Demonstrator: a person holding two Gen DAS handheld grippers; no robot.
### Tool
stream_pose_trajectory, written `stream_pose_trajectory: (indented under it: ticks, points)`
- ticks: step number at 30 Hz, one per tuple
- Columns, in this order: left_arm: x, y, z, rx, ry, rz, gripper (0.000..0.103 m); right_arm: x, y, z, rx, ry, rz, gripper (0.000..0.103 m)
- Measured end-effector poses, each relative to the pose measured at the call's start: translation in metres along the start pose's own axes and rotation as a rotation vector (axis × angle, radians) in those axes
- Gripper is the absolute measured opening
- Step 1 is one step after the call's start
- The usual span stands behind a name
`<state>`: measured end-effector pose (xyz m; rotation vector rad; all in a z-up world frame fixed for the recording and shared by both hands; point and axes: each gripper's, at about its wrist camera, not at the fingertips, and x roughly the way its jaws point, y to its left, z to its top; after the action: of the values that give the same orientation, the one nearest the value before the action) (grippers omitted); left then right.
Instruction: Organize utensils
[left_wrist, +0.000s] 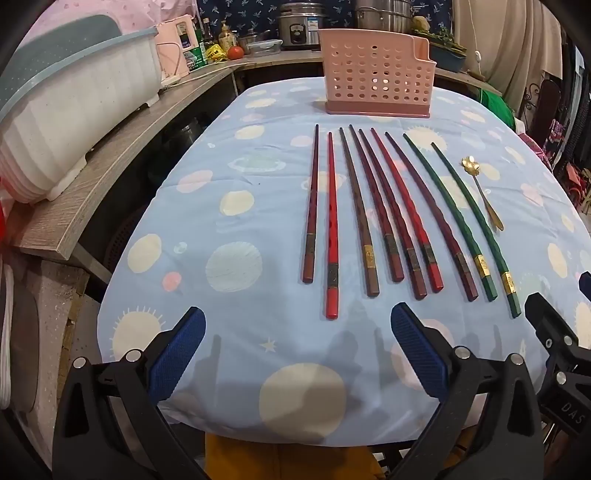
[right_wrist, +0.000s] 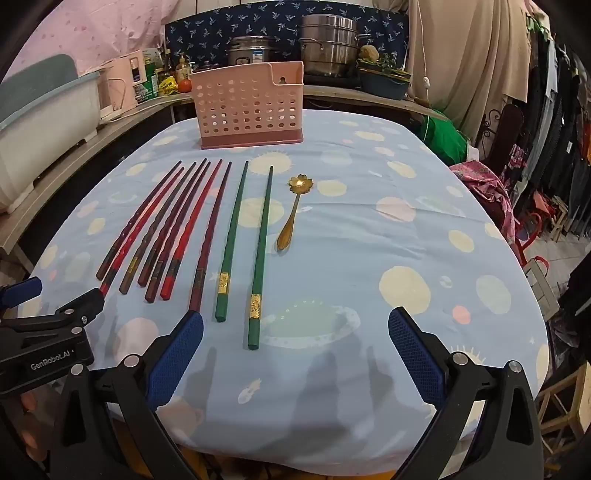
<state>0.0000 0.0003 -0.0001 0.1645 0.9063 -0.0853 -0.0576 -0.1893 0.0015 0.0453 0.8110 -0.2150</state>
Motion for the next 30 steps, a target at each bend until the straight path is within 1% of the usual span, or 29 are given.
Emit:
stream_pose_trajectory:
  ticks: [1,8,9,11,12,30]
  points:
    - [0.000,0.000,0.000,-0.002,0.002,0.004,0.096,-0.001,0.000,-0.001,0.004,-0.012,0.004,0.096]
    - [-0.002,-0.011,-0.010,-0.006,0.002,0.013,0.096,0.004,0.001,-0.003,0.006,0.005,0.002,0.096]
    - [-0.001,-0.008,-0.005,-0.007,0.009,0.007,0.096,-0.004,0.004,-0.001,-0.010,-0.003,0.005,0.096]
    - [0.001,-0.006,-0.005,-0.009,0.015,0.001,0.096,-0.004,0.007,-0.002,-0.014,-0.005,0.004,0.096]
    - [0.001,0.003,-0.004,-0.010,0.023,-0.012,0.096,-0.004,0.008,-0.001,-0.015,-0.005,0.003,0.096]
    - [-0.001,0.006,-0.010,-0.001,0.029,0.001,0.096,-0.005,0.007,-0.007,0.000,0.006,0.023,0.096]
